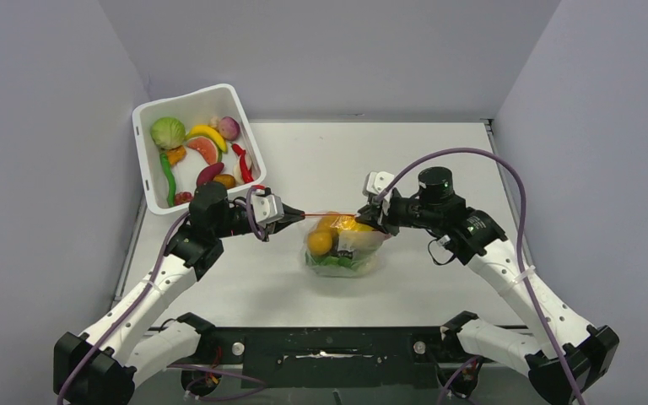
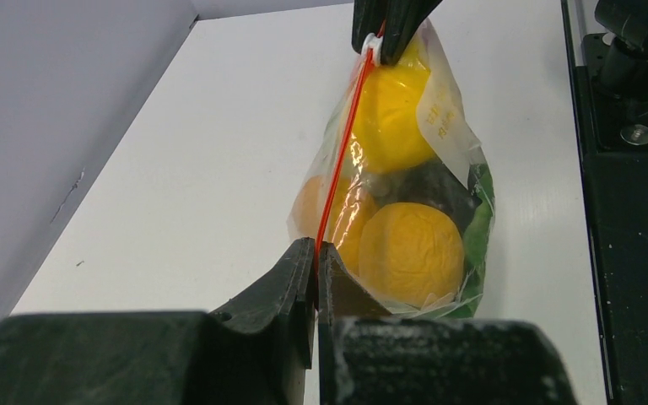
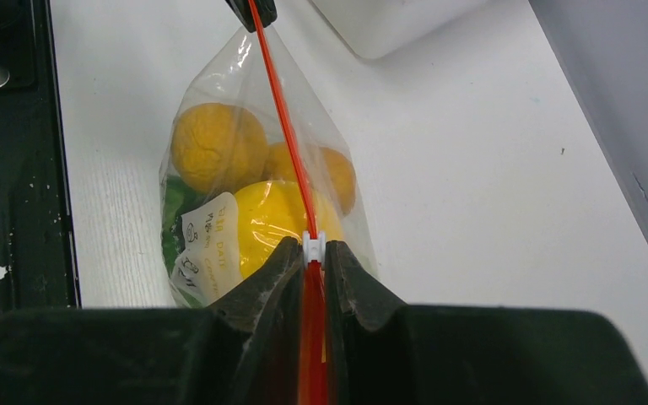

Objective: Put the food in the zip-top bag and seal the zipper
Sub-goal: Zip the zipper food storage bag at the center of the board.

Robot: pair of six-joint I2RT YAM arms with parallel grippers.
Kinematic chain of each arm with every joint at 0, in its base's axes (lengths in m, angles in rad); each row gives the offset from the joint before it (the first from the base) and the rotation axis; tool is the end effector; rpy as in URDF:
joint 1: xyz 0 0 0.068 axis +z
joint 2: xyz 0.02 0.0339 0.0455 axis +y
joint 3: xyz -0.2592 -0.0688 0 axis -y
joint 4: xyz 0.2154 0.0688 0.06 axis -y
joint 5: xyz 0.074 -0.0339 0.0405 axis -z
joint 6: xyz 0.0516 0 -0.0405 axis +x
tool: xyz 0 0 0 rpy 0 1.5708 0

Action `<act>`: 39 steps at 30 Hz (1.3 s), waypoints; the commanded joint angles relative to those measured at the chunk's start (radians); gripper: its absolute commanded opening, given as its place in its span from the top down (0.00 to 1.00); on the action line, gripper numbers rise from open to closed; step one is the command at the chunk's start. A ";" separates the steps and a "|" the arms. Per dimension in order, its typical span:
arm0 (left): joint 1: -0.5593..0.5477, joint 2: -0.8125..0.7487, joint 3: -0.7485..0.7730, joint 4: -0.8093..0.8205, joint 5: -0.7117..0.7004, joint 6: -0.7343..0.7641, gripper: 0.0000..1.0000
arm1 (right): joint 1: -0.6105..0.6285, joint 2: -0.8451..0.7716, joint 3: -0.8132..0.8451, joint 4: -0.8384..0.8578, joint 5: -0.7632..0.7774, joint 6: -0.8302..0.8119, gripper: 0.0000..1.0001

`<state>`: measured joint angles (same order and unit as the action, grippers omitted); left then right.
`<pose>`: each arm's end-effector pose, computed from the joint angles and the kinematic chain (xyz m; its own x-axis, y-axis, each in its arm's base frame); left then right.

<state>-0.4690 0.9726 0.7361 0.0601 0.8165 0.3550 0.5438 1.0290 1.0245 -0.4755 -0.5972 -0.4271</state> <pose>0.1660 -0.1263 0.3164 0.1833 0.1740 -0.9675 0.9447 0.2411 0.2223 0.1608 0.1311 0.3407 -0.0056 -0.4037 -0.9149 -0.9416 0.3102 -0.1311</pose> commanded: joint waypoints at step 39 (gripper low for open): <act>0.072 0.010 0.006 0.098 0.072 -0.116 0.89 | -0.174 -0.088 0.055 -0.115 -0.024 0.118 1.00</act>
<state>-0.4313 0.9718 0.7261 0.0628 0.8181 0.2928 0.3992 0.9199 1.0382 -0.6498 -0.6231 -0.3088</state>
